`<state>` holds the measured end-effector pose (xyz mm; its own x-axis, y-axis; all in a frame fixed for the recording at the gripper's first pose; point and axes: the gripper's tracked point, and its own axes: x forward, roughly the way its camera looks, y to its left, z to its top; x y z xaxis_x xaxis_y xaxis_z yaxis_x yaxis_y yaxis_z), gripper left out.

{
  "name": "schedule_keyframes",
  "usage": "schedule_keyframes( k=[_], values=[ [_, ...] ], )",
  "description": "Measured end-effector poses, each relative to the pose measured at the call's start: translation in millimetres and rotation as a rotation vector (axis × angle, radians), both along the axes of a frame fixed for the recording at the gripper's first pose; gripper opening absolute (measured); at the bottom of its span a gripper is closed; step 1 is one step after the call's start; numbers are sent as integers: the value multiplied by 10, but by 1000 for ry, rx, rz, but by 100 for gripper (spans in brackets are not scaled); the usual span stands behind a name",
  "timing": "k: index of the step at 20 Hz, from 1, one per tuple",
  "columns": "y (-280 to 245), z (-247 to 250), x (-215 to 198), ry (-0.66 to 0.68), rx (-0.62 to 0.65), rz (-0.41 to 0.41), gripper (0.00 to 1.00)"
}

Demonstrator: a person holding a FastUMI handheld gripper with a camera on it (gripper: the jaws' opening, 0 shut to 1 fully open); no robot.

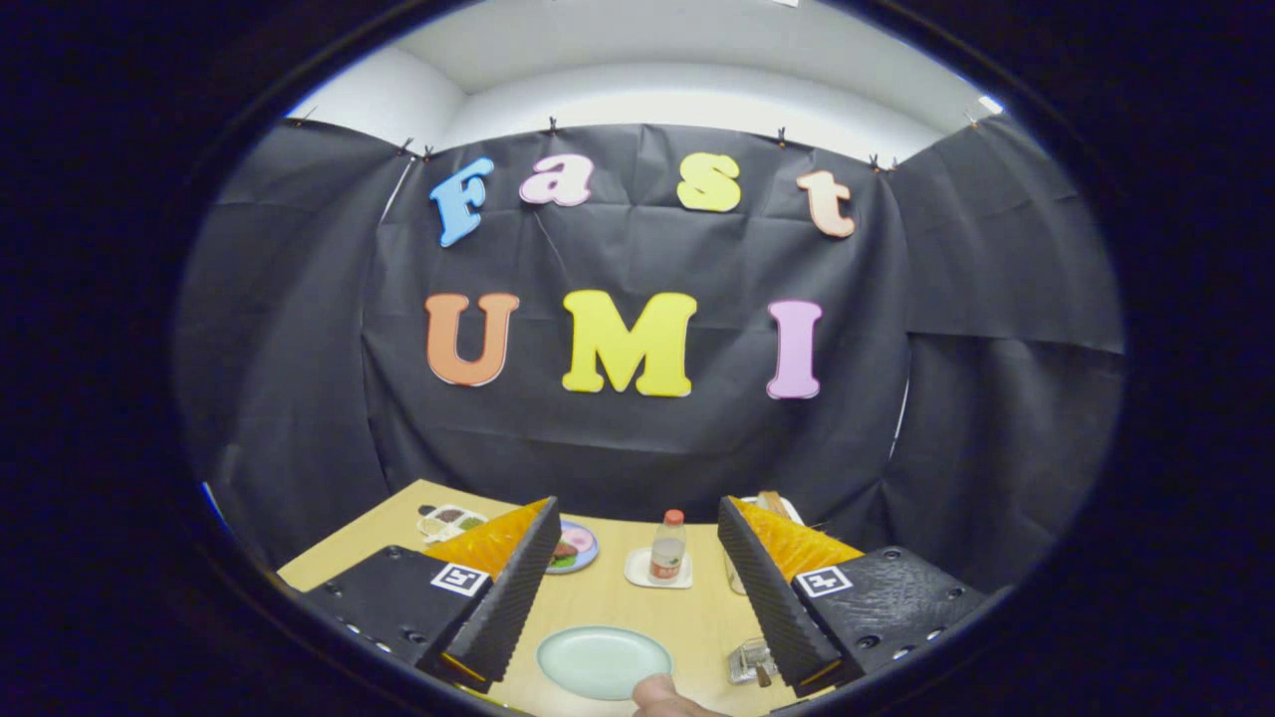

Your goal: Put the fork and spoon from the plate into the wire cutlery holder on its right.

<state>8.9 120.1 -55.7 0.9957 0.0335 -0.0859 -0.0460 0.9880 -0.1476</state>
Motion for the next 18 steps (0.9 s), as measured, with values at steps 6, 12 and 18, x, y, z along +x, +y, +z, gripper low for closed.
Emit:
schedule_keyframes(
  k=[6, 12, 18],
  values=[
    [229, 245, -230, -132, -43, 31, 96],
    [80, 468, -271, -164, -4, -23, 95],
    [-90, 580, -281, -162, 8, 4, 95]
  ],
)
